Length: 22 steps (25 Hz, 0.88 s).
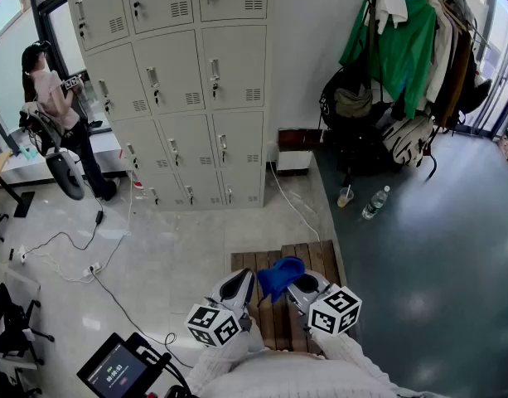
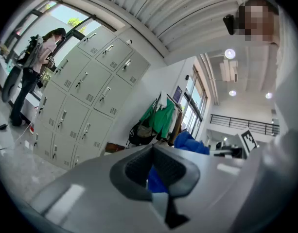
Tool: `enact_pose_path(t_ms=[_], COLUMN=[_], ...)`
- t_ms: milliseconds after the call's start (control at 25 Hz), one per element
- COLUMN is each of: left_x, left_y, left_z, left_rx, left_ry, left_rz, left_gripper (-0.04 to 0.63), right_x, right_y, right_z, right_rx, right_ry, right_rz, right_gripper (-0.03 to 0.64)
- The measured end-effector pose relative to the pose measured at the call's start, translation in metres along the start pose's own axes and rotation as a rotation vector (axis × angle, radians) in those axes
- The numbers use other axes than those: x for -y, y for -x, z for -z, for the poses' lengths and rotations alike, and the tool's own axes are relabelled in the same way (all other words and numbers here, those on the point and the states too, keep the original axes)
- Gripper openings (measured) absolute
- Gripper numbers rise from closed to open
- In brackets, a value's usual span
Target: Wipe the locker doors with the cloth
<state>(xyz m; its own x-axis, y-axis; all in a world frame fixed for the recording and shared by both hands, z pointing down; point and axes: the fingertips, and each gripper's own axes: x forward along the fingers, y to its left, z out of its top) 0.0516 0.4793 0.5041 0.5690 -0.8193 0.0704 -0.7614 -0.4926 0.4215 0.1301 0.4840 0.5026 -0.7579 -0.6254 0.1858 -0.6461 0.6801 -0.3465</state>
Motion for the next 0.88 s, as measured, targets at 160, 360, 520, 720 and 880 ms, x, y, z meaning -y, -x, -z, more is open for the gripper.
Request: enact_pose_path(t_ms=[160, 360, 520, 720, 880], left_x=[-0.030, -0.081, -0.125, -0.179, -0.211], left_y=[-0.032, -0.076, -0.126, -0.176, -0.200], left_z=[-0.017, -0.046, -0.081, -0.129, -0.141], left_rx=[0.009, 0.022, -0.001, 0.012, -0.013], left_ry=[-0.027, -0.026, -0.031, -0.053, -0.034], left_rz=[0.005, 0.001, 0.056, 0.091, 0.100], left_gripper=[0.006, 0.006, 0.006, 0.008, 0.008], right_x=[0.030, 0.072, 0.098, 0.128, 0.150], right_y=[-0.032, -0.087, -0.145, -0.217, -0.251], right_z=[-0.014, -0.041, -0.082, -0.127, -0.139], right_rx=[0.020, 0.036, 0.071, 0.110, 0.108], right_ry=[0.000, -0.006, 0.000, 0.019, -0.014], right_rz=[0.007, 0.033, 0.024, 0.028, 0.063], right_gripper=[0.052, 0.052, 0.052, 0.051, 0.051])
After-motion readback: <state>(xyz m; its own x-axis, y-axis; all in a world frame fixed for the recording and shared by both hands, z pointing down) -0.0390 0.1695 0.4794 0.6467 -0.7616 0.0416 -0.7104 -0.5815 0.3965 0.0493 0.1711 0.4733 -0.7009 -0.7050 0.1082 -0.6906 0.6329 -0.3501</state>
